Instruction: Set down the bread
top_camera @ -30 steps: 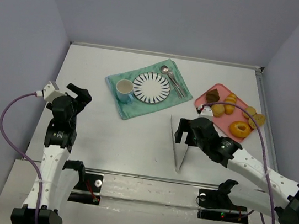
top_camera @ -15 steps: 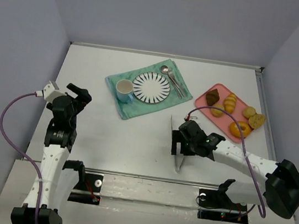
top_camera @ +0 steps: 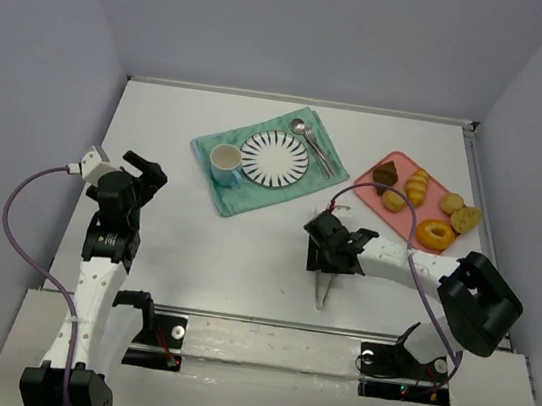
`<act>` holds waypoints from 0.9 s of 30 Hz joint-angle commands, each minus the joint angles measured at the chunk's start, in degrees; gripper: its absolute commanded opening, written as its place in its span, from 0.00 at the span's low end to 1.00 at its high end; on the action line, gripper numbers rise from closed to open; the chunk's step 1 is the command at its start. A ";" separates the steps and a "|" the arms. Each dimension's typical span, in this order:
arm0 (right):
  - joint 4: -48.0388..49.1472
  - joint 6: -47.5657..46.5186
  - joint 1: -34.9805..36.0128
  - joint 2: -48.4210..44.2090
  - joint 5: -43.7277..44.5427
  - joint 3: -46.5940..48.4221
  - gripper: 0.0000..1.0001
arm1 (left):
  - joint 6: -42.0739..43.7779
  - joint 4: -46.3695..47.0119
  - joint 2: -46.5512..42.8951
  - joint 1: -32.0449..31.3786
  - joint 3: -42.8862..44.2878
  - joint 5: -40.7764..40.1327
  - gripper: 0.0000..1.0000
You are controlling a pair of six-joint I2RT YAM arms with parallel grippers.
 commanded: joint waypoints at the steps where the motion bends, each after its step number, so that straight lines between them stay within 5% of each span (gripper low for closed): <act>1: -4.76 8.08 1.12 2.52 7.95 -0.15 0.49 | 0.32 2.60 -0.90 0.03 0.83 -1.48 0.99; 4: -6.43 8.09 1.65 -1.77 9.62 0.12 0.29 | 0.32 2.60 -0.90 0.03 0.83 -1.74 0.99; 11: -7.49 3.70 1.65 -13.91 11.82 2.66 0.17 | 0.40 2.33 -1.51 0.12 0.83 -1.30 0.99; 15: -7.58 -0.24 0.16 -19.63 12.10 5.64 0.21 | 0.40 2.16 -2.56 0.03 0.65 -1.13 0.99; 21: -10.13 -2.28 -13.19 -19.90 4.63 7.76 0.23 | 0.40 2.07 -2.83 0.12 0.56 -0.69 0.99; 27: -10.04 -5.09 -21.36 -20.17 2.16 7.41 0.37 | 0.32 2.68 -2.31 0.12 0.65 -0.07 0.99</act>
